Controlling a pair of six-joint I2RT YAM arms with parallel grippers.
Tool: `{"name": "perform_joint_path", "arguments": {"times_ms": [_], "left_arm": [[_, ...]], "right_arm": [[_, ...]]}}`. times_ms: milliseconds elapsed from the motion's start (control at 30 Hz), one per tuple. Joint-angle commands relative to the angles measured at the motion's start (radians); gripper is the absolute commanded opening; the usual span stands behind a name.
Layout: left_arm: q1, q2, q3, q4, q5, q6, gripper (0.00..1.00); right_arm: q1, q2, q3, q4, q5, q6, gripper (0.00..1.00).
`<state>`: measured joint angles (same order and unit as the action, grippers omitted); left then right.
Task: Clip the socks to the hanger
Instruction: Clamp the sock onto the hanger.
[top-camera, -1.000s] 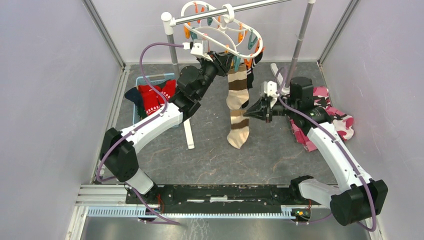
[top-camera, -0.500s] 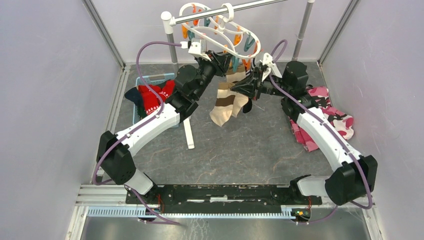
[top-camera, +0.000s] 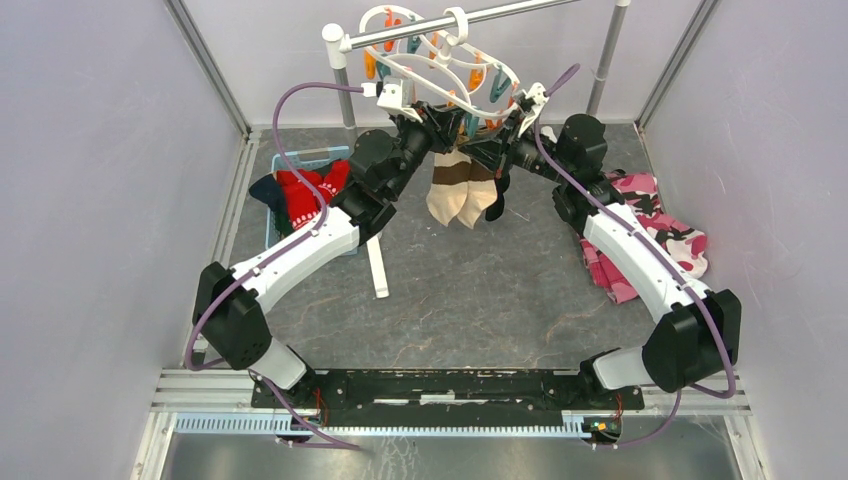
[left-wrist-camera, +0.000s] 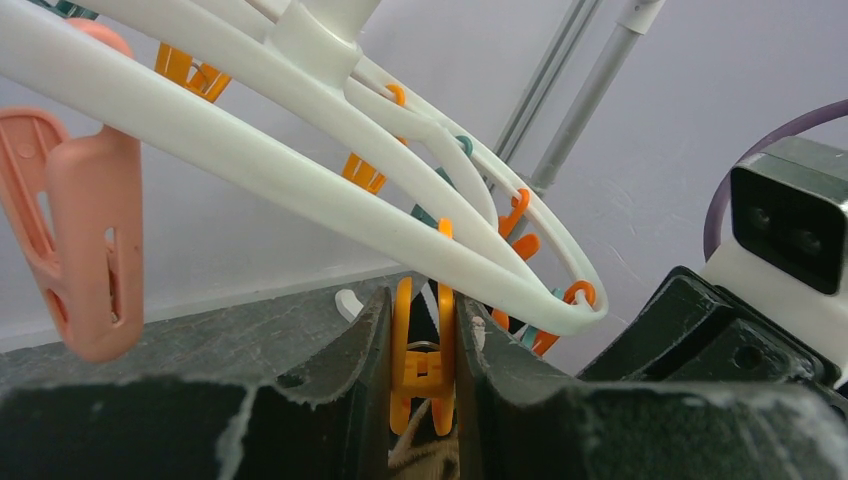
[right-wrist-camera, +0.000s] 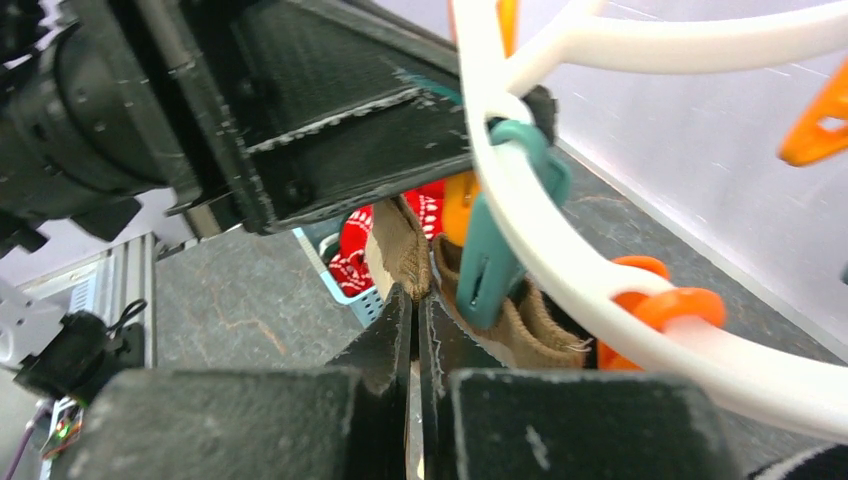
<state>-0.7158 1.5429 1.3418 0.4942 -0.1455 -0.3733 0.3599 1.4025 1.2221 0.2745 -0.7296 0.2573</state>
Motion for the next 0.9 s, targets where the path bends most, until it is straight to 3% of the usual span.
{"name": "perform_joint_path", "arguments": {"times_ms": [0, 867], "left_arm": [[-0.004, -0.057, 0.036, 0.017, 0.018, -0.010, 0.07], [-0.004, -0.061, 0.017, 0.020, 0.070, 0.000, 0.07]], "right_arm": [[-0.001, -0.013, 0.039, -0.004, 0.111, 0.024, 0.00], [-0.038, -0.007, 0.025, 0.119, 0.016, 0.164, 0.00]]}}
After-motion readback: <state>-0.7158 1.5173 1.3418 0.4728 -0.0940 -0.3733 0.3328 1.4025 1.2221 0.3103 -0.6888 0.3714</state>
